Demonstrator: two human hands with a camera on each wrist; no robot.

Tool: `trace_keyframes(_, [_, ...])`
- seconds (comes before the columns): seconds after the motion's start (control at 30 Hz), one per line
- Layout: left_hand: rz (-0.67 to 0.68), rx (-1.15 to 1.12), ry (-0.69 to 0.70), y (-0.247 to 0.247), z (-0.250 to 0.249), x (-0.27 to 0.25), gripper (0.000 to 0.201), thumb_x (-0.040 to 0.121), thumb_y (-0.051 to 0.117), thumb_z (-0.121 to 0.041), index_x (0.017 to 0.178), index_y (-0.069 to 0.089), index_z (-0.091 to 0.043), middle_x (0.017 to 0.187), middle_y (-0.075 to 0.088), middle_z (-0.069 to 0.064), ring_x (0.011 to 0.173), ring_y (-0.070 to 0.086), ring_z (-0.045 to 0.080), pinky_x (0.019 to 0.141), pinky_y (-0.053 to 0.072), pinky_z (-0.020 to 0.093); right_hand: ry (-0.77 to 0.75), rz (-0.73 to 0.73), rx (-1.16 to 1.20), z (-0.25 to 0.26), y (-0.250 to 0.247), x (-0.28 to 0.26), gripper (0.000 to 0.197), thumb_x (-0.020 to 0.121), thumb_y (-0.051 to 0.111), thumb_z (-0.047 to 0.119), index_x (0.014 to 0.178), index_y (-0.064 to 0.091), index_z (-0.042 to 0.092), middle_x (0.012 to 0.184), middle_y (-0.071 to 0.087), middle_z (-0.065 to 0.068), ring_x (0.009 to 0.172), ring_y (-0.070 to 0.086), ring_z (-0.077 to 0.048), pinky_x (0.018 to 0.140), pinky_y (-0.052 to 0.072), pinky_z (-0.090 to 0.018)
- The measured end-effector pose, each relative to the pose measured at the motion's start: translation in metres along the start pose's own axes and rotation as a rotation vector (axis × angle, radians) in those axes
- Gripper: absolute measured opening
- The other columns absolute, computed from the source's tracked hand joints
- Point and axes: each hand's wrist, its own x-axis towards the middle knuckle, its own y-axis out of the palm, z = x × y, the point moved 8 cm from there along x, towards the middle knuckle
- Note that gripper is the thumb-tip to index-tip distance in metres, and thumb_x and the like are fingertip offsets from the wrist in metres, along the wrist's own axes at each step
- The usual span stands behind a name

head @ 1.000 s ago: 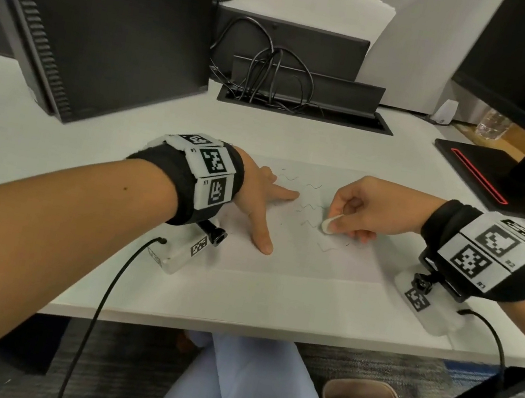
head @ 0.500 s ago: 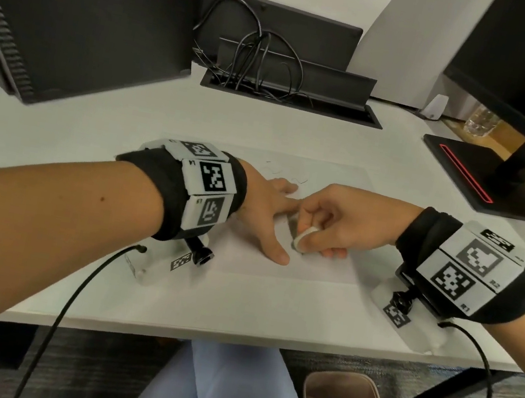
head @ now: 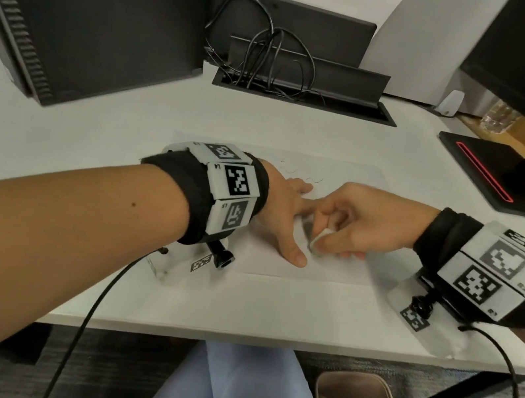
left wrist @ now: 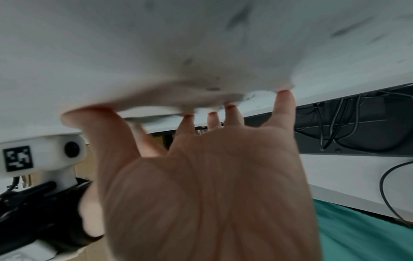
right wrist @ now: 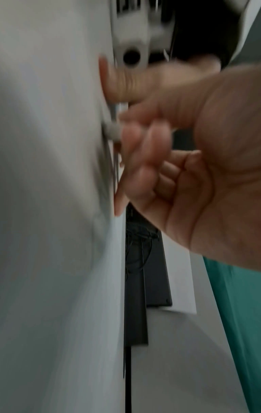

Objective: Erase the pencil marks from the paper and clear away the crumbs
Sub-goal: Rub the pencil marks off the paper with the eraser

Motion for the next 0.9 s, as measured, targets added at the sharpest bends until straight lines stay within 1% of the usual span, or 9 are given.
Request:
trace_keyframes(0.03, [0.004, -0.006, 0.003, 0.0, 0.0, 0.001, 0.096, 0.08, 0.055, -0.062, 0.147, -0.01, -0.038, 0.156, -0.021, -0.007, 0.146, -0.006, 0.014, 0.117, 0.011, 0.041, -0.003, 0.029, 0.023, 0.001, 0.004, -0.002, 0.008, 0.079, 0.07, 0.014, 0.074, 0.067, 0.01, 0.056, 0.062, -0.005, 0.046, 0.052, -0.013, 0.047, 0.042, -0.016])
trace_keyframes(0.1, [0.0, 0.003, -0.003, 0.0, 0.001, 0.001, 0.098, 0.08, 0.054, -0.063, 0.147, -0.013, -0.037, 0.156, -0.021, -0.006, 0.146, -0.006, 0.014, 0.117, 0.011, 0.041, 0.014, 0.004, 0.043, 0.0, 0.0, -0.002, 0.009, 0.079, 0.071, 0.015, 0.076, 0.069, 0.007, 0.052, 0.061, 0.002, 0.045, 0.052, -0.011, 0.048, 0.043, -0.016])
trace_keyframes(0.3, [-0.001, 0.043, -0.041, -0.002, 0.003, 0.001, 0.101, 0.08, 0.053, -0.064, 0.147, -0.016, -0.032, 0.156, -0.021, -0.006, 0.146, -0.004, 0.014, 0.117, 0.011, 0.041, 0.074, -0.156, -0.064, -0.009, -0.015, -0.002, 0.007, 0.082, 0.066, 0.016, 0.081, 0.066, 0.009, 0.061, 0.066, -0.009, 0.038, 0.049, -0.002, 0.045, 0.038, -0.007])
trace_keyframes(0.4, [0.008, 0.031, -0.031, -0.002, 0.001, 0.0, 0.1, 0.081, 0.054, -0.063, 0.147, -0.015, -0.034, 0.156, -0.021, -0.006, 0.146, -0.005, 0.015, 0.117, 0.011, 0.041, 0.061, -0.092, -0.045, -0.003, -0.005, -0.005, 0.005, 0.081, 0.067, 0.013, 0.079, 0.066, 0.008, 0.062, 0.065, -0.012, 0.038, 0.049, -0.004, 0.044, 0.038, -0.008])
trace_keyframes(0.47, [0.012, 0.034, -0.03, -0.002, 0.001, 0.0, 0.099, 0.081, 0.054, -0.062, 0.147, -0.014, -0.034, 0.156, -0.021, -0.006, 0.146, -0.005, 0.014, 0.116, 0.011, 0.041, 0.051, -0.063, -0.031, 0.0, -0.001, -0.006, 0.006, 0.08, 0.068, 0.013, 0.075, 0.066, 0.009, 0.06, 0.063, -0.01, 0.039, 0.048, -0.005, 0.043, 0.037, -0.009])
trace_keyframes(0.57, [-0.008, 0.067, -0.048, -0.003, 0.002, 0.001, 0.101, 0.08, 0.053, -0.064, 0.147, -0.016, -0.033, 0.156, -0.02, -0.007, 0.146, -0.002, 0.015, 0.116, 0.013, 0.04, 0.082, -0.159, -0.083, -0.009, -0.017, -0.005, 0.013, 0.08, 0.067, 0.011, 0.069, 0.062, 0.016, 0.058, 0.063, -0.006, 0.04, 0.05, -0.005, 0.042, 0.038, -0.009])
trace_keyframes(0.6, [-0.009, 0.068, -0.051, -0.002, 0.001, 0.0, 0.101, 0.08, 0.053, -0.065, 0.147, -0.016, -0.033, 0.156, -0.02, -0.007, 0.146, -0.001, 0.015, 0.116, 0.013, 0.04, 0.094, -0.161, -0.073, -0.01, -0.018, -0.005, 0.012, 0.08, 0.066, 0.01, 0.07, 0.063, 0.014, 0.058, 0.064, -0.006, 0.041, 0.05, -0.006, 0.042, 0.038, -0.009])
trace_keyframes(0.73, [0.011, 0.04, -0.032, -0.002, 0.002, 0.001, 0.099, 0.08, 0.055, -0.062, 0.147, -0.013, -0.036, 0.156, -0.02, -0.005, 0.146, 0.0, 0.017, 0.117, 0.015, 0.042, 0.058, -0.037, -0.01, 0.001, 0.002, -0.006, 0.007, 0.078, 0.068, 0.011, 0.074, 0.066, 0.006, 0.058, 0.062, -0.008, 0.041, 0.051, -0.01, 0.043, 0.038, -0.01])
trace_keyframes(0.9, [0.008, 0.053, -0.055, -0.001, 0.003, 0.002, 0.103, 0.079, 0.054, -0.064, 0.147, -0.017, -0.033, 0.156, -0.022, -0.006, 0.146, -0.002, 0.016, 0.117, 0.012, 0.041, 0.09, -0.13, -0.071, -0.007, -0.012, -0.007, 0.01, 0.079, 0.067, 0.011, 0.07, 0.063, 0.011, 0.057, 0.061, -0.007, 0.037, 0.048, -0.003, 0.041, 0.036, -0.008])
